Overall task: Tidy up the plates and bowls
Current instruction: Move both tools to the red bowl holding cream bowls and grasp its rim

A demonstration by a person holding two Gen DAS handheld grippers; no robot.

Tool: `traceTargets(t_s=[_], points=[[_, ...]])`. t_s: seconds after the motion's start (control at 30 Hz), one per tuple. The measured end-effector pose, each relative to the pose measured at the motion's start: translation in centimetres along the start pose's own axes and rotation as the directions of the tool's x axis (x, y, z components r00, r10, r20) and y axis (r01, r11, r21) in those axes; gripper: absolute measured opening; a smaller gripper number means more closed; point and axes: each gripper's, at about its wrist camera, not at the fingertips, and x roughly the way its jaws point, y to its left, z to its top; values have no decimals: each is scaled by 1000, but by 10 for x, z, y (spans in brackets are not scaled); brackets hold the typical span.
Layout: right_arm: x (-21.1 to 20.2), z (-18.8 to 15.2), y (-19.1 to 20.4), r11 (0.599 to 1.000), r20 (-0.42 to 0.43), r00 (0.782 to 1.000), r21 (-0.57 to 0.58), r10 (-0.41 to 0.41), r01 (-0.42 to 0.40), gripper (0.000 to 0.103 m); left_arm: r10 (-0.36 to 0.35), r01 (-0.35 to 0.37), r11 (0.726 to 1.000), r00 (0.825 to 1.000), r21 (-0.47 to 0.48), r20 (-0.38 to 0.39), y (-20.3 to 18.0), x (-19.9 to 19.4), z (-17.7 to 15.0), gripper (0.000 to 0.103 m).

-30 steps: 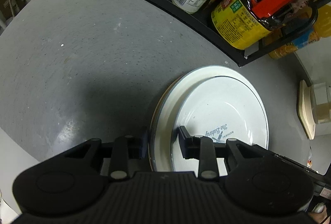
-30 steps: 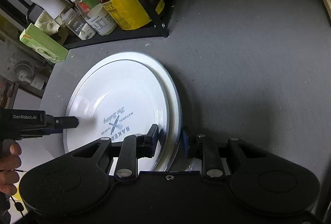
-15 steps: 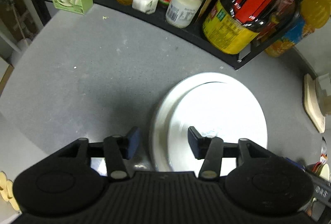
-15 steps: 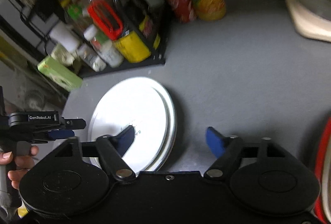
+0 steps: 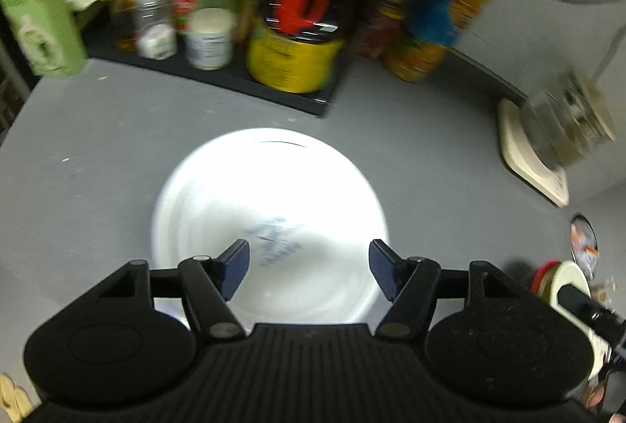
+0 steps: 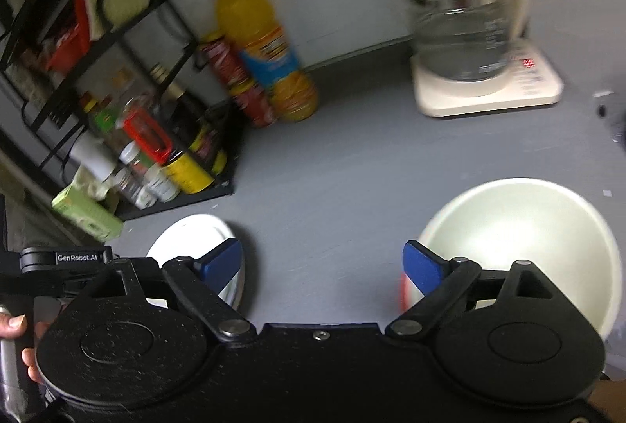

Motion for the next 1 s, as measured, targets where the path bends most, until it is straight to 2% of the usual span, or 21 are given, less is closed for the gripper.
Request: traceTargets(t_s=[0.23, 0.53, 0.8, 1.0], points=[[-27, -9, -42, 997, 28, 998, 55, -62, 60, 93, -29, 30, 997, 999, 78, -13, -57, 6, -19, 67], [-55, -14, -86, 991, 31, 994, 87, -106, 103, 97, -49, 55, 991, 997, 123, -52, -115, 17, -49, 68], [-59, -7, -117, 987, 9, 991, 90, -131, 130, 98, -84, 95, 985, 993, 142, -79, -162, 29, -66, 68], [-50, -7, -140, 980, -39, 988, 125, -148, 152, 98, -114, 127, 979, 990, 162, -89, -193, 36, -68, 68]])
